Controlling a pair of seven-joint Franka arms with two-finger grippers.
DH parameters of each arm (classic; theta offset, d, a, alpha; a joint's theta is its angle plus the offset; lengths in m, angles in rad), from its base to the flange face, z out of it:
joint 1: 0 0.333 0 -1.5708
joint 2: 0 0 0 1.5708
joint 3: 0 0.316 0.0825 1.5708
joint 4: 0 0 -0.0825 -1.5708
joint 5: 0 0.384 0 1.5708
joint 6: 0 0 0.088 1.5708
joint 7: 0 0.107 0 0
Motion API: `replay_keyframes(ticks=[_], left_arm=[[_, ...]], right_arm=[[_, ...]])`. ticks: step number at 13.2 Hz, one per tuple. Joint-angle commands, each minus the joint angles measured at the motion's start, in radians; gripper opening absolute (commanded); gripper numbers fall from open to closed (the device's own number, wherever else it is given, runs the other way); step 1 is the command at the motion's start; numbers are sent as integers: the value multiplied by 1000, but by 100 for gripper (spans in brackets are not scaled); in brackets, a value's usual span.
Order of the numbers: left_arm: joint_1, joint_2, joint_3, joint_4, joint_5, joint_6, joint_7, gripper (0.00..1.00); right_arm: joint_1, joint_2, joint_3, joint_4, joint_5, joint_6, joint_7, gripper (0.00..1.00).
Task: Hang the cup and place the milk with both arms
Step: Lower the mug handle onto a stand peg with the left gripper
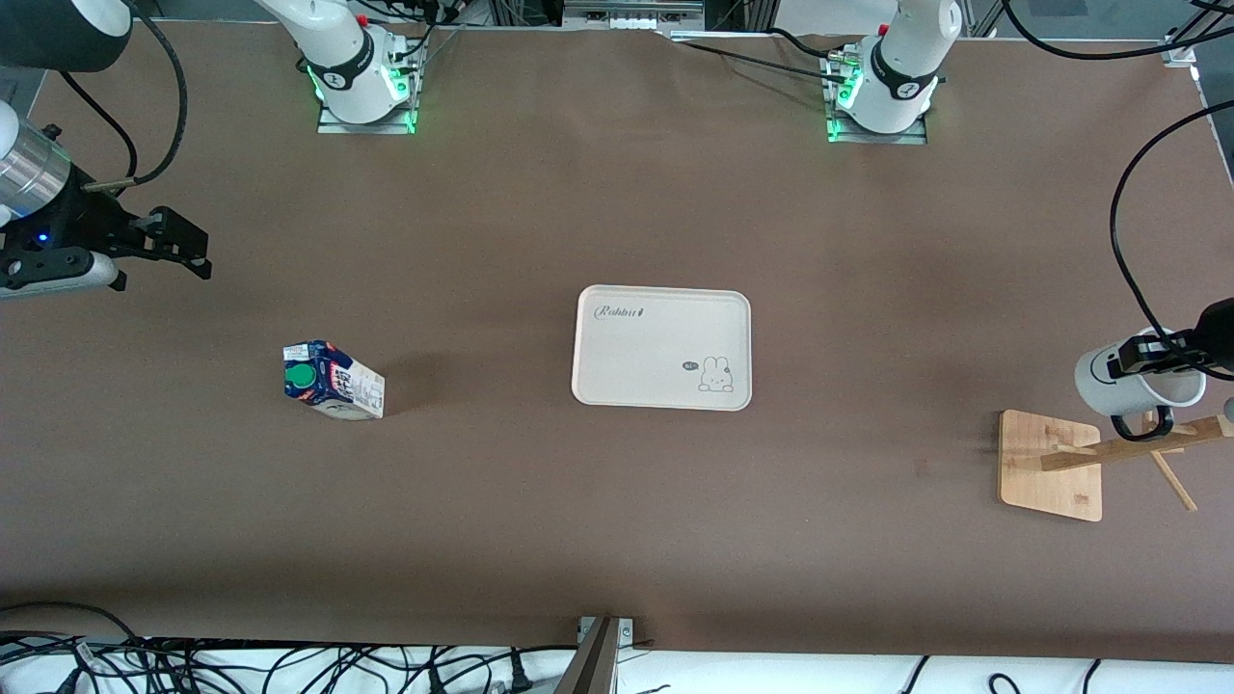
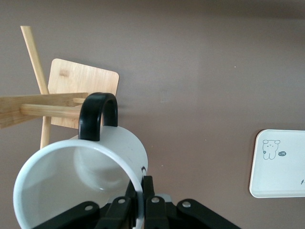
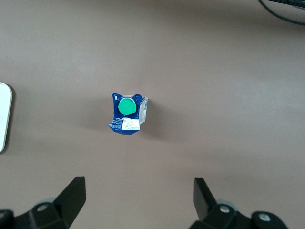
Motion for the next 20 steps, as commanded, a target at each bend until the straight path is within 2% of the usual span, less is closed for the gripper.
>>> replay_keyframes(ticks=[1, 7, 9, 10, 11, 12, 20], left_arm=[[42, 34, -10, 50, -26, -7, 52, 0], [56, 43, -9, 54, -32, -7, 95, 0], [68, 49, -9, 54, -32, -7, 95, 10], [68, 49, -9, 54, -32, -7, 96, 20], [68, 49, -9, 54, -29, -7, 104, 67], [68, 49, -9, 54, -31, -9, 105, 100], [31, 17, -29, 42, -8, -18, 98, 100]], right_arm=[[-7, 5, 7, 17, -8, -3, 15, 100], [-7, 5, 7, 17, -8, -4, 15, 100], [-7, 5, 7, 17, -8, -3, 15, 100], [-7, 7, 7, 17, -8, -3, 15, 100], [-7, 5, 7, 17, -8, -3, 15, 100], [-7, 7, 7, 17, -8, -3, 15, 100], [-7, 5, 7, 17, -8, -3, 15, 100]])
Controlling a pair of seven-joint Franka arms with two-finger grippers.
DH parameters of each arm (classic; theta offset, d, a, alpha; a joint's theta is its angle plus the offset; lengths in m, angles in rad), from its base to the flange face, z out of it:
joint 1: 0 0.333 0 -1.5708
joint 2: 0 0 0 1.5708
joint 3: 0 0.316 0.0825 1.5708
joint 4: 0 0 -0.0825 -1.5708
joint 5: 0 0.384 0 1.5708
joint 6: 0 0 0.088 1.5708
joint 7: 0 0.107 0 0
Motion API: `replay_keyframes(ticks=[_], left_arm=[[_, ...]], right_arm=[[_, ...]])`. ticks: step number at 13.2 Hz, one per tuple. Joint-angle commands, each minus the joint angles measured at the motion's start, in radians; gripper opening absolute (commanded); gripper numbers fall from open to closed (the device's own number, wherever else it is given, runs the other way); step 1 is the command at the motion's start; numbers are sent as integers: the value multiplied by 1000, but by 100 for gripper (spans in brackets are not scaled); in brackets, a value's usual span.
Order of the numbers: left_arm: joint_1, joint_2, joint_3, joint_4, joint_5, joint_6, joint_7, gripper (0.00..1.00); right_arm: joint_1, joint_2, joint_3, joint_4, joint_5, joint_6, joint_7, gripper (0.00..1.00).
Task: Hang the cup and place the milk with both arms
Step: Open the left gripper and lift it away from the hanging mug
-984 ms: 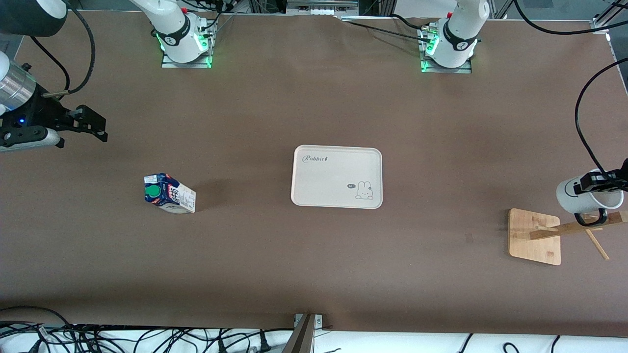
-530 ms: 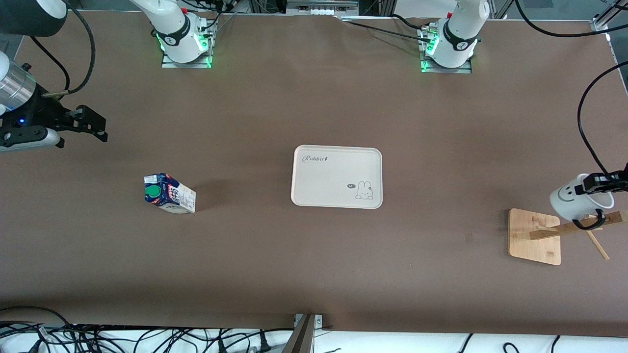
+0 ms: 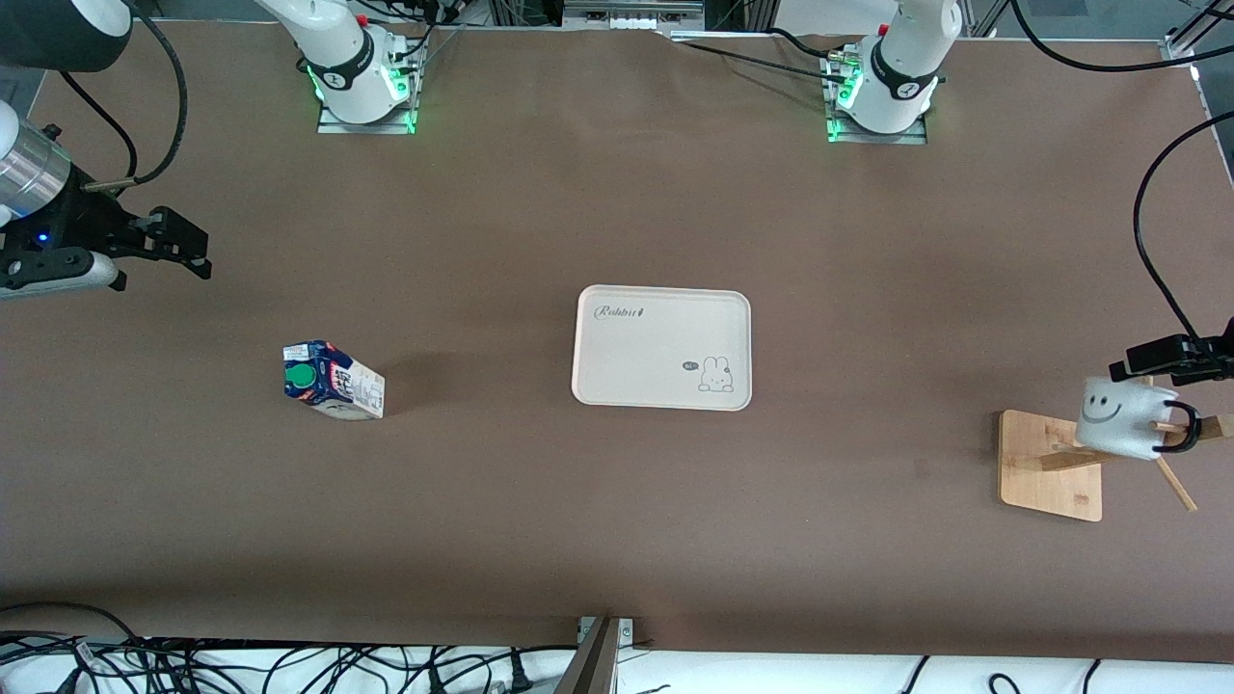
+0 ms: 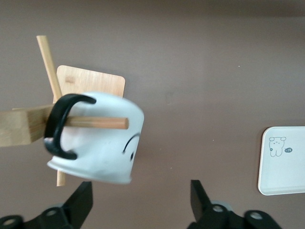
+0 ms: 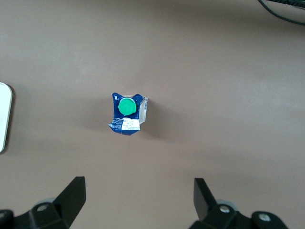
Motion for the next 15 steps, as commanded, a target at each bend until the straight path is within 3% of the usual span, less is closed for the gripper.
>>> replay_keyframes(ticks=[1, 12, 15], left_arm=[[-26, -18, -6, 10, 1, -24, 15, 100], [-143, -127, -26, -51, 116, -65, -16, 100], [-199, -278, 17, -247, 111, -3, -29, 100]], right_arm=[[-7, 7, 7, 17, -8, -3, 15, 100], [-7, 7, 7, 17, -7, -3, 15, 100], [-7, 7, 7, 17, -5, -3, 15, 100]])
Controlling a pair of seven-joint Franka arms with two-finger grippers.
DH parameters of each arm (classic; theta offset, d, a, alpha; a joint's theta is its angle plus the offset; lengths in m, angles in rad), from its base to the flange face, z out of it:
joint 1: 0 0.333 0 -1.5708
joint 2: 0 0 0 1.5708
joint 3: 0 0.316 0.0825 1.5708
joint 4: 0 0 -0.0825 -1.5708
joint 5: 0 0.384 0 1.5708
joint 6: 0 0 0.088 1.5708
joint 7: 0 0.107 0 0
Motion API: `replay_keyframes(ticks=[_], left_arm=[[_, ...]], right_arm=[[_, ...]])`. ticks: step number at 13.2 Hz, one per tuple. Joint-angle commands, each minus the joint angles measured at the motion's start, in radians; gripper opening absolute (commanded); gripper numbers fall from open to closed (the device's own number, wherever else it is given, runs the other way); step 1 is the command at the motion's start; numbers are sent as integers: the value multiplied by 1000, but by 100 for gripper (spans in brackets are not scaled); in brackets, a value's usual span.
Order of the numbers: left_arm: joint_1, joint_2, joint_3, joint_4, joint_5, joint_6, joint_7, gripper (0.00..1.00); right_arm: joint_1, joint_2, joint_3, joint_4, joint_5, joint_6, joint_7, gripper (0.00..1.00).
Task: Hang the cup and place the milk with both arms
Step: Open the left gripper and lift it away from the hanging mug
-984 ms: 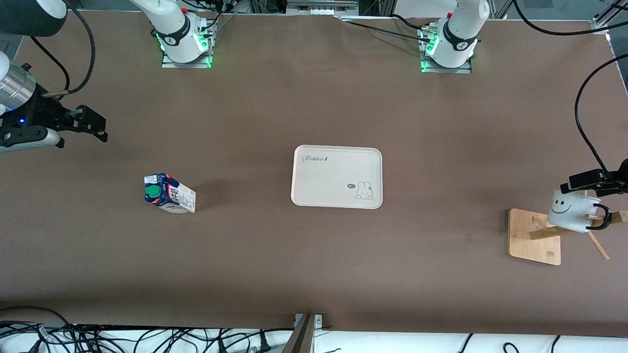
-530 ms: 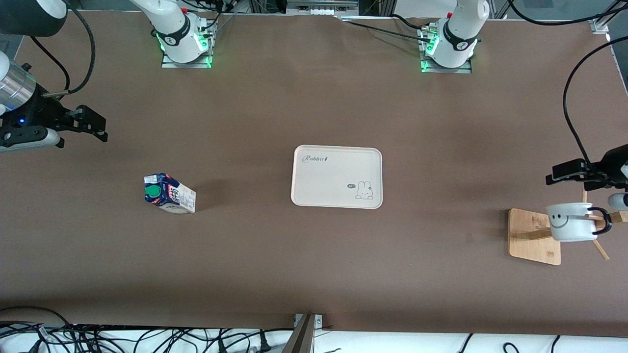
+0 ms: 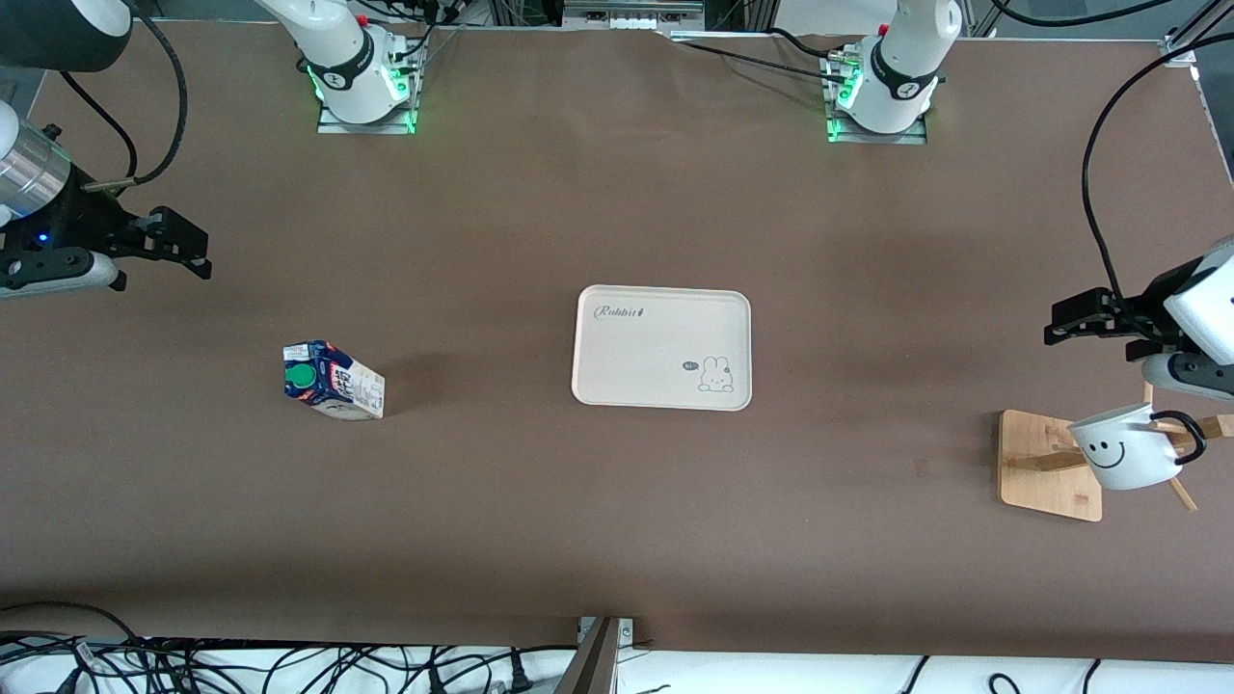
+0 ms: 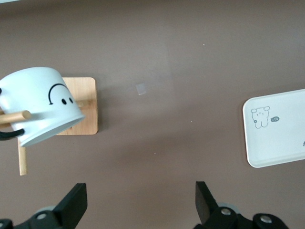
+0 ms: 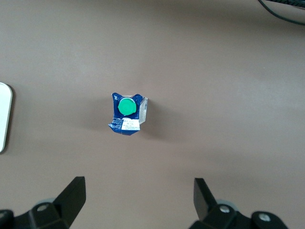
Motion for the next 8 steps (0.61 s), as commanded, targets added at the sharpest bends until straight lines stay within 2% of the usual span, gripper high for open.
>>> replay_keyframes(ticks=[1, 3, 4, 5, 8], left_arm=[[-62, -220, 61, -298, 15, 140, -10, 100], [-126, -347, 134, -484, 16, 243, -13, 100], [-164, -363, 182, -507, 7, 242, -36, 100], [-192, -359, 199, -506, -9, 243, -97, 100], [-200, -342, 199, -494, -11, 277, -125, 100]], right_arm=[[-7, 5, 9, 17, -5, -3, 14, 100], [-7, 5, 7, 17, -5, -3, 14, 100], [-7, 5, 7, 17, -5, -3, 14, 100], [-7, 5, 7, 17, -5, -3, 14, 100], [-7, 7, 9, 17, -5, -3, 14, 100]])
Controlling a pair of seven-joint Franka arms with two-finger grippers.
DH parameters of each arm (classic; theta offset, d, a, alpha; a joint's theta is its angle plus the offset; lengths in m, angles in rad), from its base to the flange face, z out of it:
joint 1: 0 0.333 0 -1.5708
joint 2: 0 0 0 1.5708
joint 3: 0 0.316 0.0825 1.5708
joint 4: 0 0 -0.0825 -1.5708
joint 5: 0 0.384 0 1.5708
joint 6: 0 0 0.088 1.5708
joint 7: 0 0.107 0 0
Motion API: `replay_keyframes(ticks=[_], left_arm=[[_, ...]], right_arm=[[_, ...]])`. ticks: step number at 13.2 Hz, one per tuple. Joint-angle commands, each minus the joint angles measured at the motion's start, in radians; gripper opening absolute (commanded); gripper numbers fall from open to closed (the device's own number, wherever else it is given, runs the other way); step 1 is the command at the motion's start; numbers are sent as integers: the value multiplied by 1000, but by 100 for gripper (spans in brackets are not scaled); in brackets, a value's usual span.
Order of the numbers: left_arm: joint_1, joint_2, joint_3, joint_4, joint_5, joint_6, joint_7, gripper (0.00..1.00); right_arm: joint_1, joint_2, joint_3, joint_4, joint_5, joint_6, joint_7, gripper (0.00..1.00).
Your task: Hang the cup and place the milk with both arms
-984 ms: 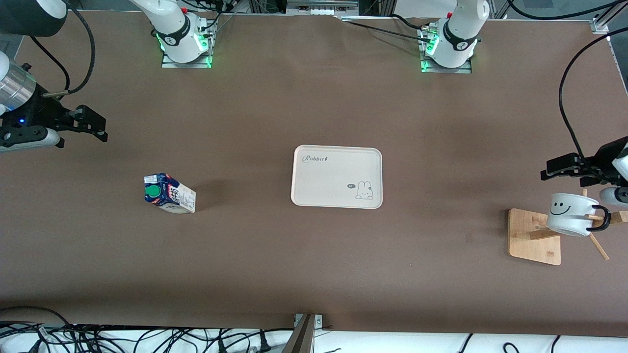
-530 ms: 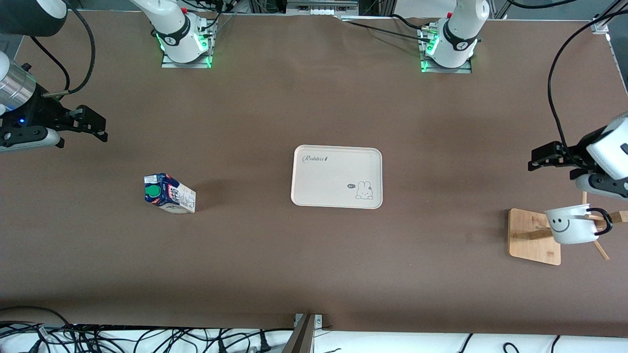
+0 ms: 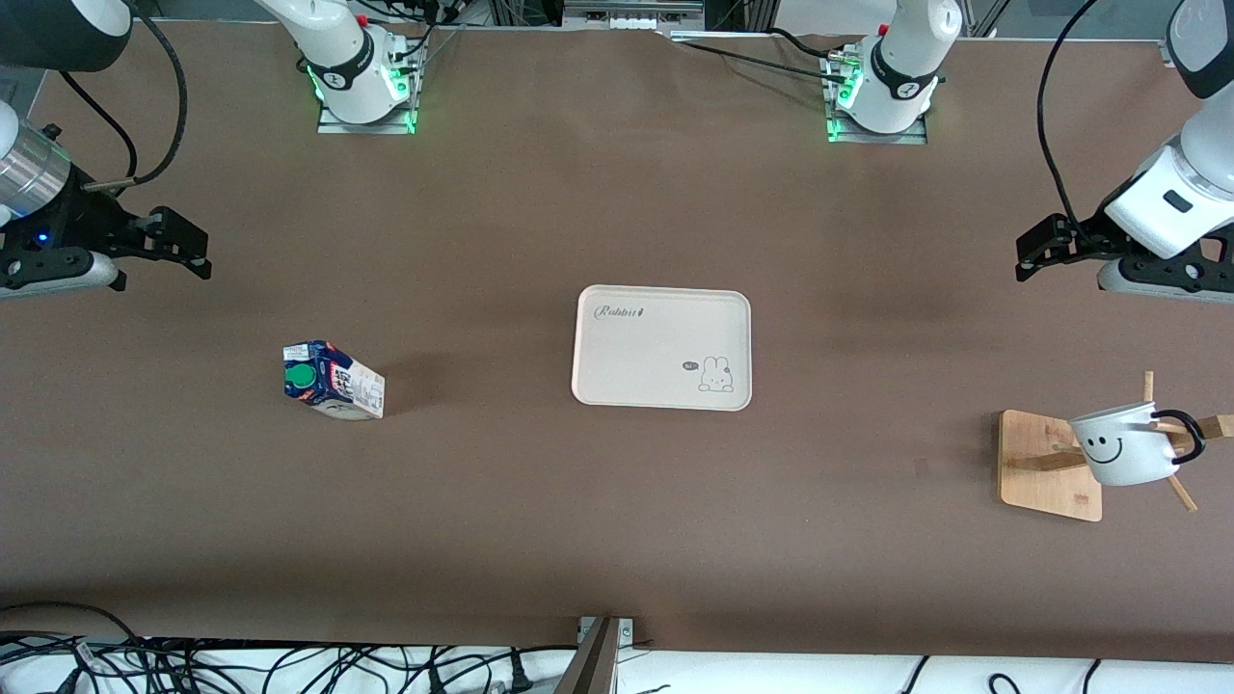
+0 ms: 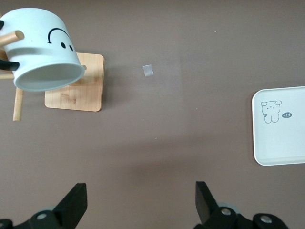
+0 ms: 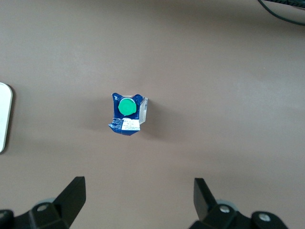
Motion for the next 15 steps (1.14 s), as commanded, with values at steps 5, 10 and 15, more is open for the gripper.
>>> replay_keyframes(ticks=[5, 10, 15], left_arm=[[-39, 40, 14, 132, 8, -133, -26, 100], [-38, 76, 7, 182, 11, -151, -3, 100], [-38, 76, 4, 184, 12, -151, -1, 100]], right_arm=[[-6, 5, 9, 16, -2, -1, 14, 100], [2, 10, 10, 16, -6, -4, 13, 100], [2, 11, 10, 16, -5, -4, 13, 100]])
